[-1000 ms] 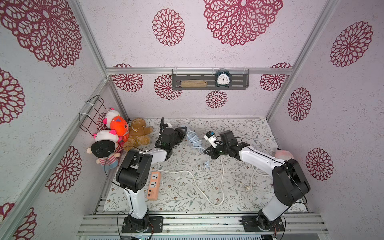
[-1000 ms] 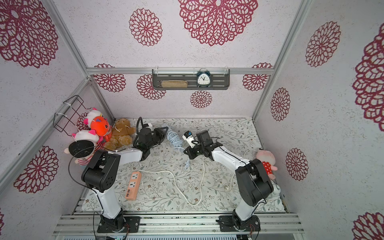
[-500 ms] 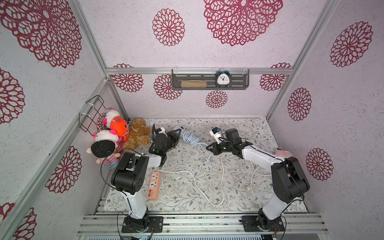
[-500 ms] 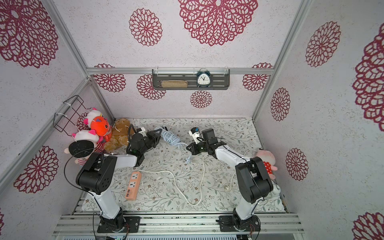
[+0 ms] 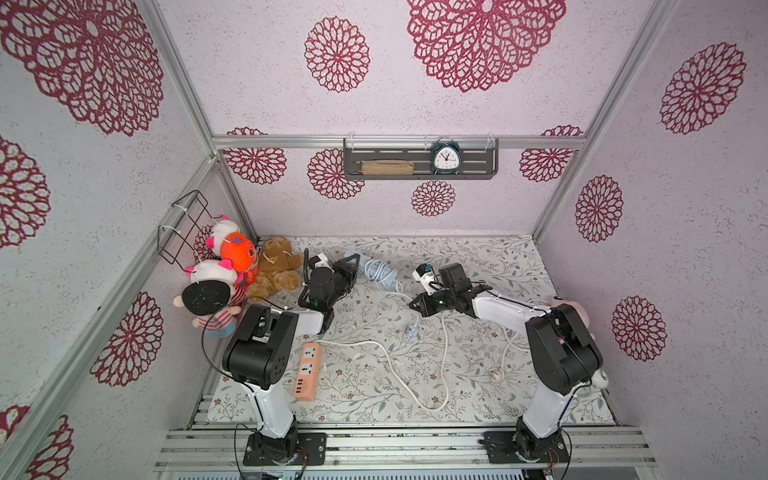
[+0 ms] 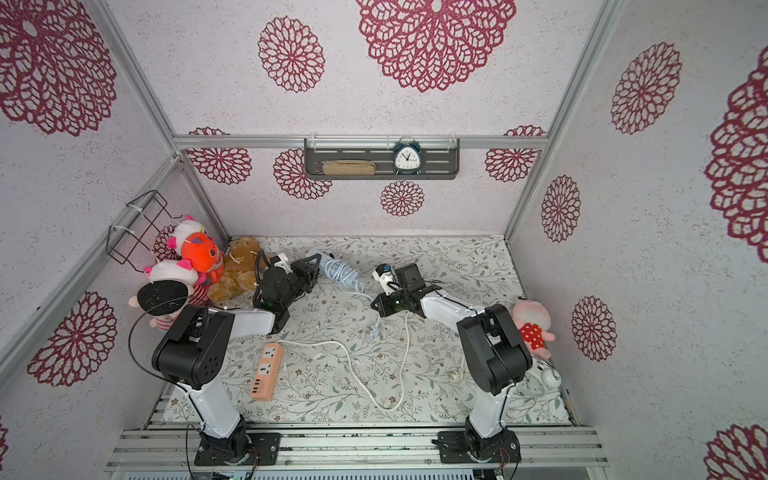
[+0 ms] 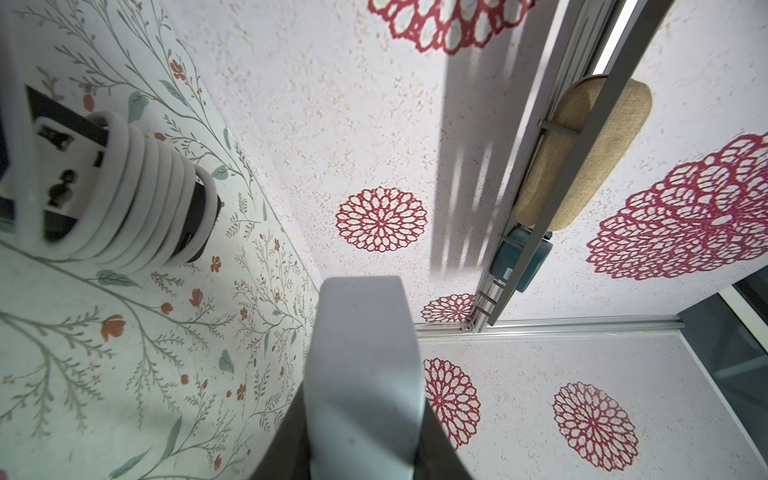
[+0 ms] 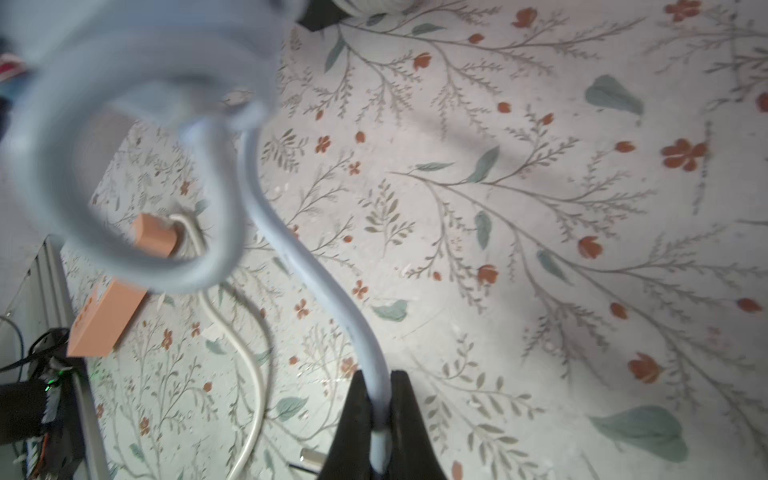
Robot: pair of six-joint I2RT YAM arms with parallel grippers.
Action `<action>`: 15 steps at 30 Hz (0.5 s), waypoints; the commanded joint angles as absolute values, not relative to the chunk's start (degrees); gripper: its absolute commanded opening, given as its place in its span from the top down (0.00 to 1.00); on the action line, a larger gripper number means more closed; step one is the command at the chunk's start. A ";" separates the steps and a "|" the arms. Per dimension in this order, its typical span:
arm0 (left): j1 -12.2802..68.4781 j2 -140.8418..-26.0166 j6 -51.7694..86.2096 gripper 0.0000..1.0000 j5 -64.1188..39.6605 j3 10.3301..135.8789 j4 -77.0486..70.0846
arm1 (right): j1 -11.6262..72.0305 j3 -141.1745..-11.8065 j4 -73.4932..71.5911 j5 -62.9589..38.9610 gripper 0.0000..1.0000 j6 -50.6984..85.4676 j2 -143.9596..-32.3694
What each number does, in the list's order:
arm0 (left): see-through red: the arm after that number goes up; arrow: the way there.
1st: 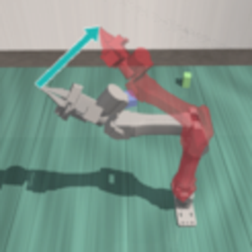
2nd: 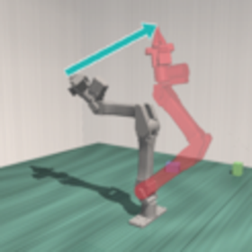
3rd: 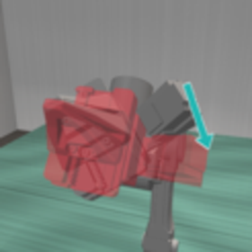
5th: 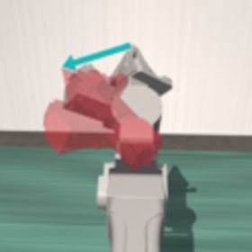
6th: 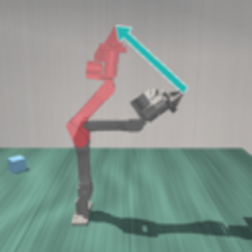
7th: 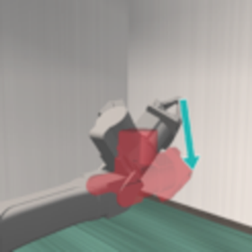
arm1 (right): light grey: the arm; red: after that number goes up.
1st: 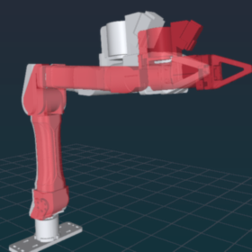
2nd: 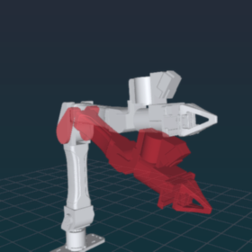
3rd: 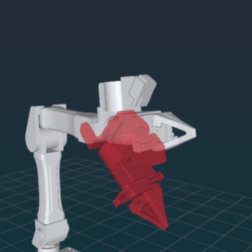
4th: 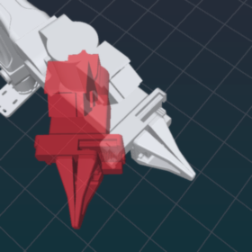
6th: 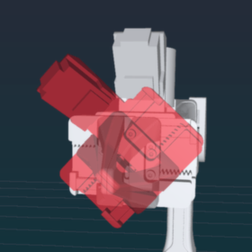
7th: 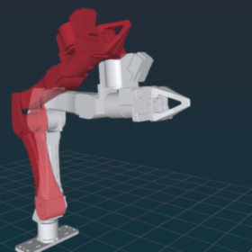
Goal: Unwrap the cord wrapped around the power strip
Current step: Unwrap the power cord from the power strip.
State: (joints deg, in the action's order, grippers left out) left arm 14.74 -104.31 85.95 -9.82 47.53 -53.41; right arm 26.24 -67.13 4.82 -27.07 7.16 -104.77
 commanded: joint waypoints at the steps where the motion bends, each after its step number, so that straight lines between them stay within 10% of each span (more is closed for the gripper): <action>1: 13.30 -99.10 89.06 1.00 -13.57 45.45 -61.19 | 22.60 -73.12 6.88 -26.55 1.00 6.82 -107.62; 15: 14.47 -100.03 75.21 1.00 -8.64 49.18 -48.07 | 18.68 -85.23 16.43 -28.19 1.00 1.58 -96.68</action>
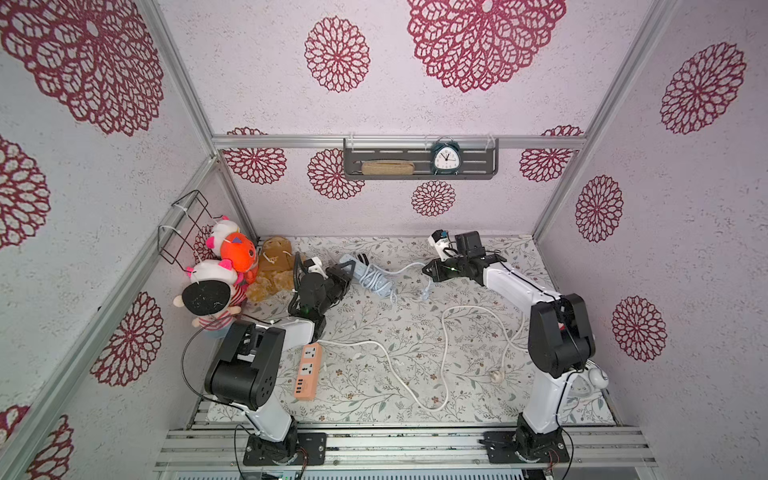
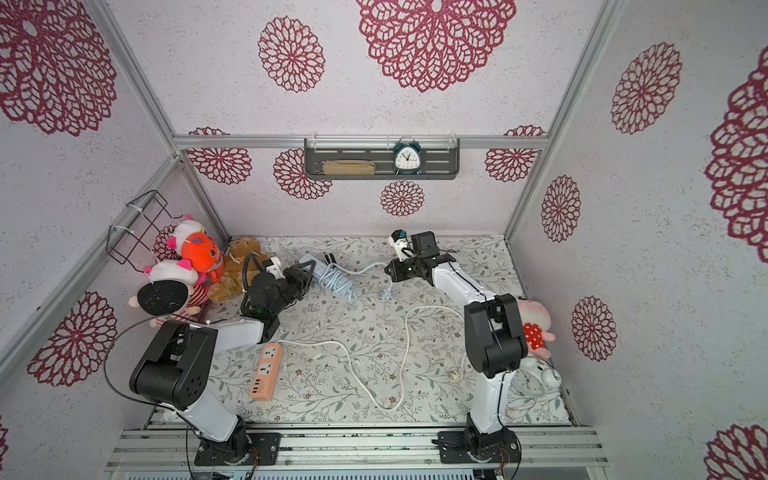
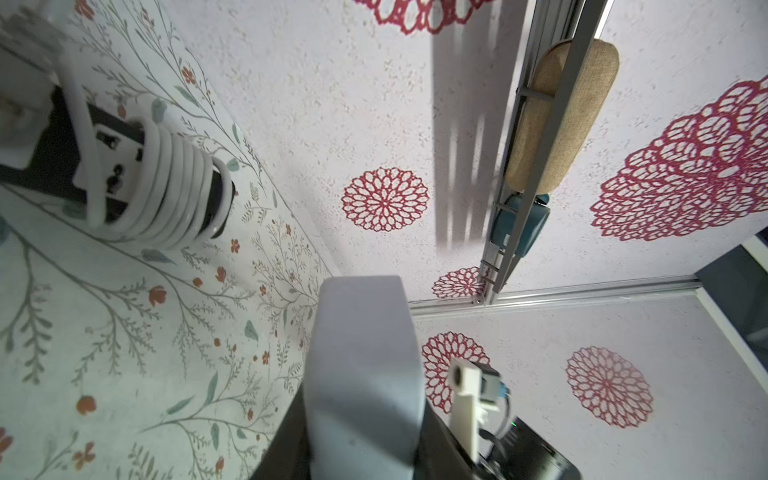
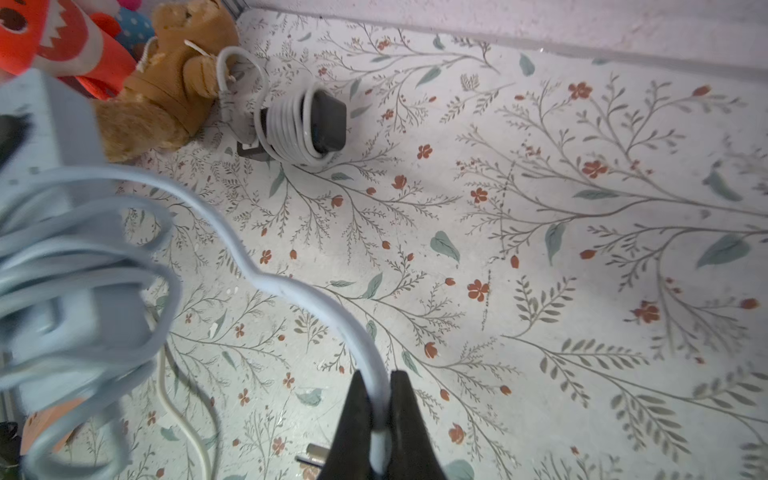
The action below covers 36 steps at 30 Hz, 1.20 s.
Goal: Unwrap the cord wrapped around the power strip
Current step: Unwrap the power cord from the power strip.
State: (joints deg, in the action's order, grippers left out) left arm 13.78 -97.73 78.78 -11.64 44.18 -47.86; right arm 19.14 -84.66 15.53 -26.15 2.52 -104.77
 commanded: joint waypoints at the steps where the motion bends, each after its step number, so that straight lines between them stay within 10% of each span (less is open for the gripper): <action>1: 14.93 -101.55 73.82 1.00 -8.02 51.71 -45.58 | 18.91 -84.30 16.85 -29.42 1.00 1.56 -94.61; 18: 15.02 -109.76 70.37 1.00 -2.56 69.89 -38.38 | 25.07 -57.86 19.47 -26.41 1.00 -1.40 -81.27; 36: 8.35 -90.23 84.34 1.00 -15.12 46.64 -46.21 | 13.25 -82.55 15.82 -14.08 1.00 1.96 -108.72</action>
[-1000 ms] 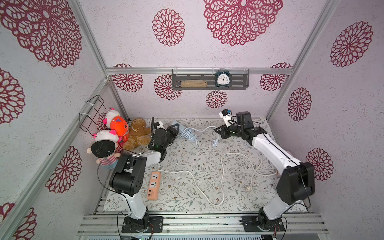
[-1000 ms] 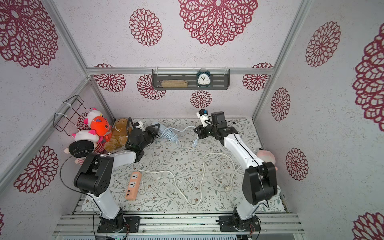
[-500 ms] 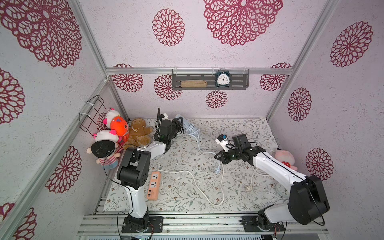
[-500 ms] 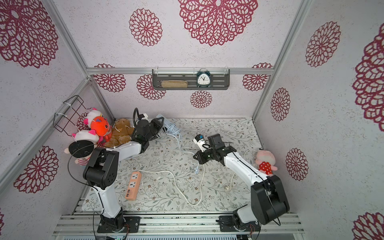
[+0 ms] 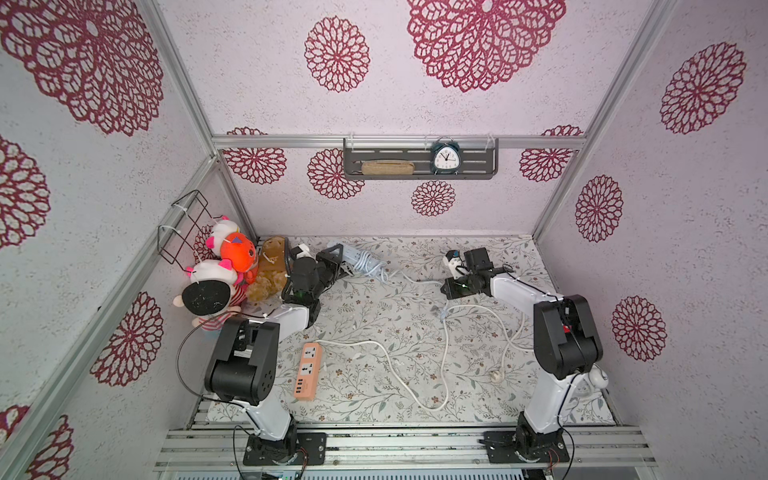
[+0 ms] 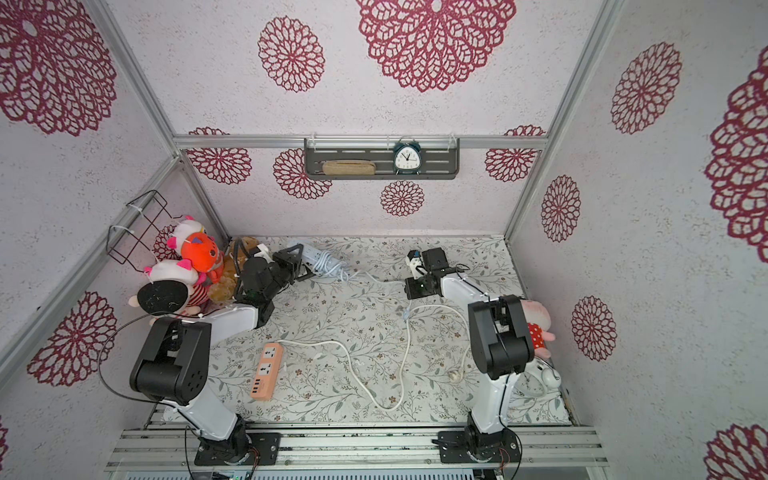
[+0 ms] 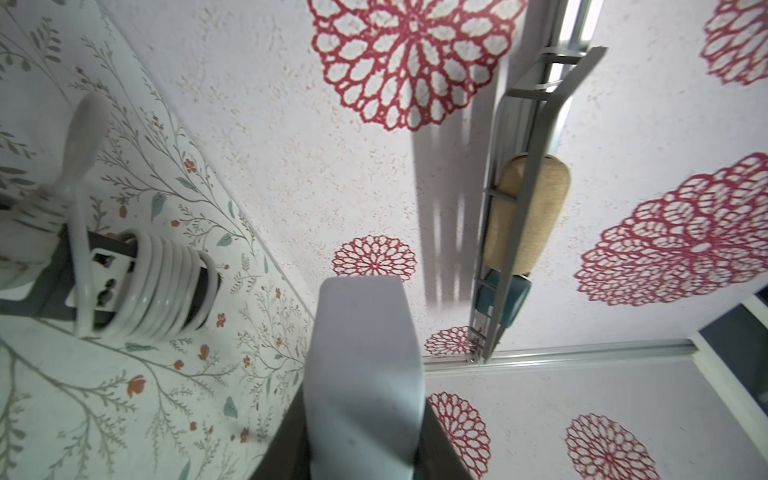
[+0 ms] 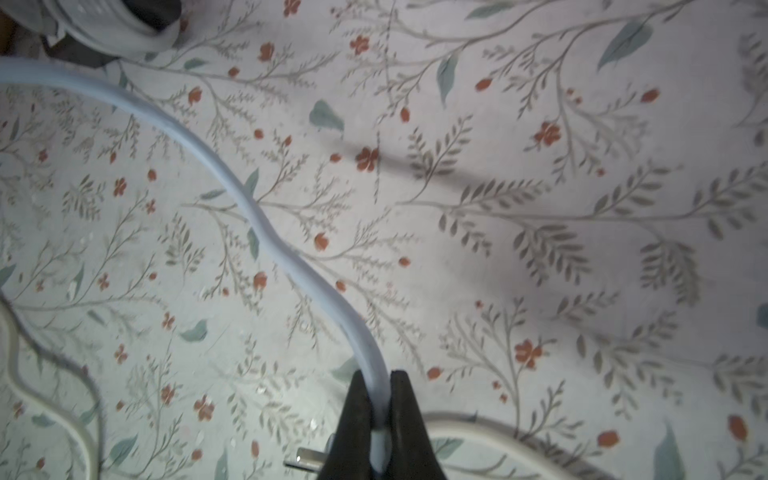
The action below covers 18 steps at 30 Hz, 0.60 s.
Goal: Unwrap the cord wrapped around the power strip
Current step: Unwrap the power cord from the power strip.
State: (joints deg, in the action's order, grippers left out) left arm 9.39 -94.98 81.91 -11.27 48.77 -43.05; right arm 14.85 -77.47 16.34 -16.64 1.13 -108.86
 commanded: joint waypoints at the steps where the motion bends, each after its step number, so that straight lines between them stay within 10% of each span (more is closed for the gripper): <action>1: 7.57 -88.39 83.23 1.00 -15.24 45.07 -44.08 | 12.51 -84.18 16.26 -14.06 1.00 1.98 -109.04; 18: -9.35 -85.77 90.17 1.00 -24.01 33.97 -54.77 | 0.81 -75.66 21.30 -12.80 1.00 -0.31 -105.66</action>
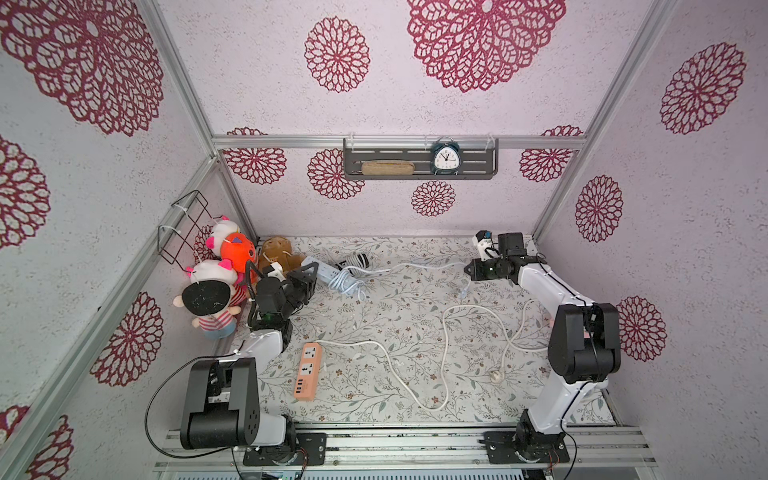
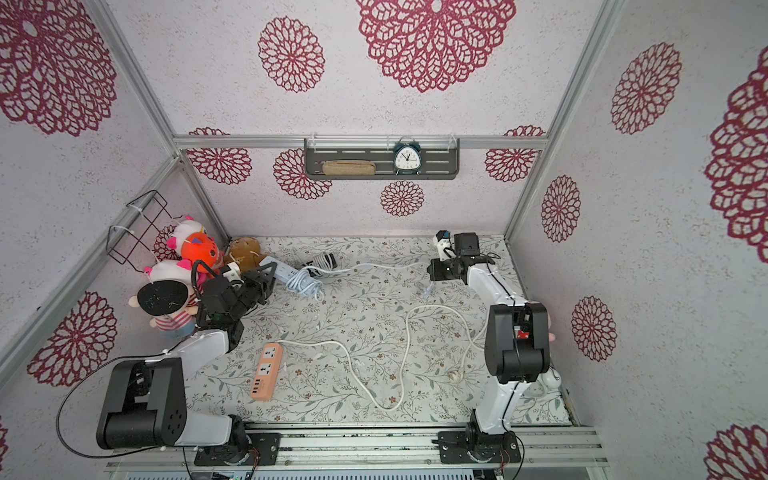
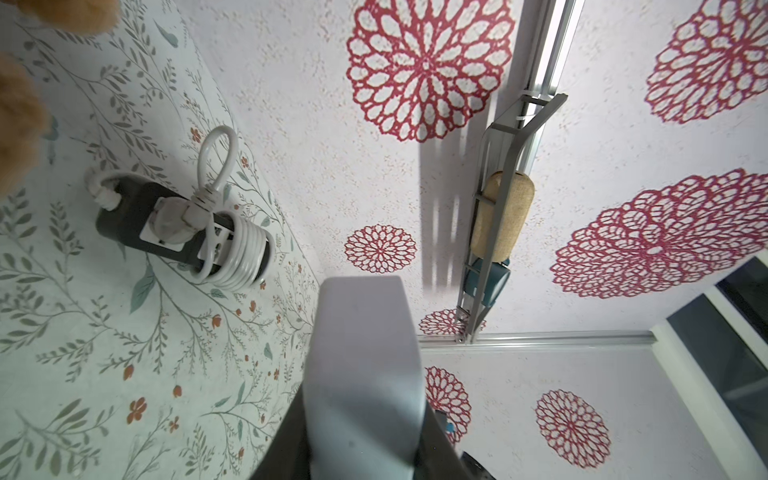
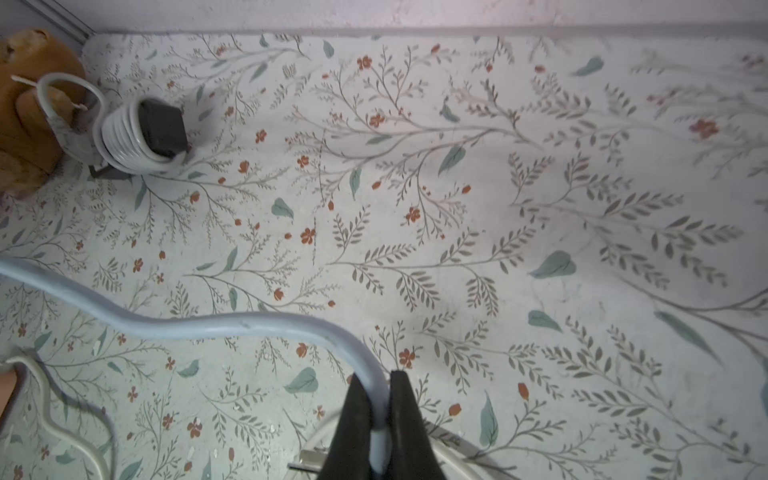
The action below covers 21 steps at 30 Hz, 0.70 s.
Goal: Unwrap the cord wrapped around the power strip
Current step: Unwrap the power cord from the power strip.
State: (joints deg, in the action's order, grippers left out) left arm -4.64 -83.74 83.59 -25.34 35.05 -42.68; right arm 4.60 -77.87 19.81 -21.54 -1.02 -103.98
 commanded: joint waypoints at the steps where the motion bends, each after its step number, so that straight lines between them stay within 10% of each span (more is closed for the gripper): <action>1: -9.40 -86.44 90.89 1.00 -24.46 33.99 -56.02 | 0.87 -74.74 20.66 -13.01 1.00 -0.22 -106.07; 6: -4.91 -84.60 83.37 1.00 -25.45 39.73 -42.74 | 1.18 -73.64 19.77 -19.92 0.97 -1.79 -106.26; 12: -0.22 -85.34 74.45 1.00 -27.78 49.72 -25.03 | 2.03 -73.80 21.33 -28.09 0.41 -6.40 -101.91; 21: 2.54 -88.41 69.25 1.00 -33.91 58.45 -13.68 | 15.30 -75.31 21.74 -33.24 0.22 -19.56 -96.01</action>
State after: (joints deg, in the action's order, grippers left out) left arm 2.04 -88.14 71.70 -30.92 56.03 -18.00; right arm 9.87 -73.78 21.71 -29.43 -12.34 -99.35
